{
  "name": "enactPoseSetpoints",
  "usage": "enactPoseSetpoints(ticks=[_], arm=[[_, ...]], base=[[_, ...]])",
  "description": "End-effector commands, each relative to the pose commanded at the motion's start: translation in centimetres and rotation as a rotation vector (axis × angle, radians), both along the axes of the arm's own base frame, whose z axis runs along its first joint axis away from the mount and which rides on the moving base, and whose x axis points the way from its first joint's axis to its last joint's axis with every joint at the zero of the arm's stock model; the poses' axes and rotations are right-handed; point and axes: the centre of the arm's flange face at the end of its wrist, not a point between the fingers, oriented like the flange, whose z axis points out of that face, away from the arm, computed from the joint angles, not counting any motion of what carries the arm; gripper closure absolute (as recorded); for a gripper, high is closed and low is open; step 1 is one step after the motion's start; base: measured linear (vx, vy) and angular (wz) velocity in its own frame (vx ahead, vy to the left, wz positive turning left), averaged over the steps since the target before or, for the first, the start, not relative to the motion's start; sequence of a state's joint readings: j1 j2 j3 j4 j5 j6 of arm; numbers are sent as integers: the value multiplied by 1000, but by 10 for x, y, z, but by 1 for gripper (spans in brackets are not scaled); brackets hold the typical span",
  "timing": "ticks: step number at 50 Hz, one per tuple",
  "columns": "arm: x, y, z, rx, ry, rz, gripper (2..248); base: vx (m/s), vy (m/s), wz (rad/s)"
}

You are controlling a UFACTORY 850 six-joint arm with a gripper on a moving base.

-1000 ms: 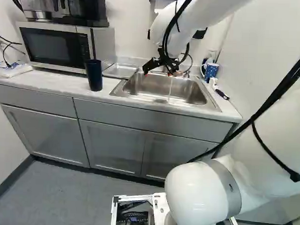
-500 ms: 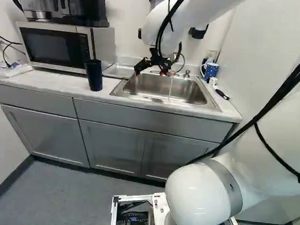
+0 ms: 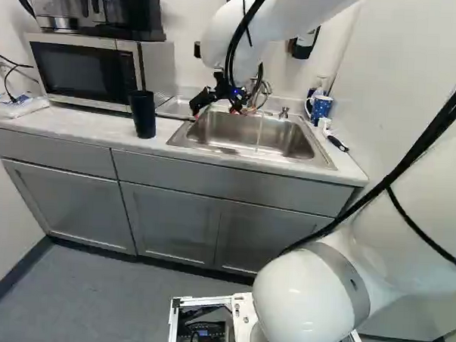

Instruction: Rinse the cup and place it in the tray

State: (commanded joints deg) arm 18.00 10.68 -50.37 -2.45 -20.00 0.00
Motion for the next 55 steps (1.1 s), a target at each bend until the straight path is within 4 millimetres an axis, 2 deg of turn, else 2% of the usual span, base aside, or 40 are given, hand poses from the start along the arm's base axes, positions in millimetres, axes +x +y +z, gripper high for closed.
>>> enactPoseSetpoints(ticks=[55], arm=[[-4, 92, 2, -2, 6, 192, 3]], base=[[0, 0, 0]])
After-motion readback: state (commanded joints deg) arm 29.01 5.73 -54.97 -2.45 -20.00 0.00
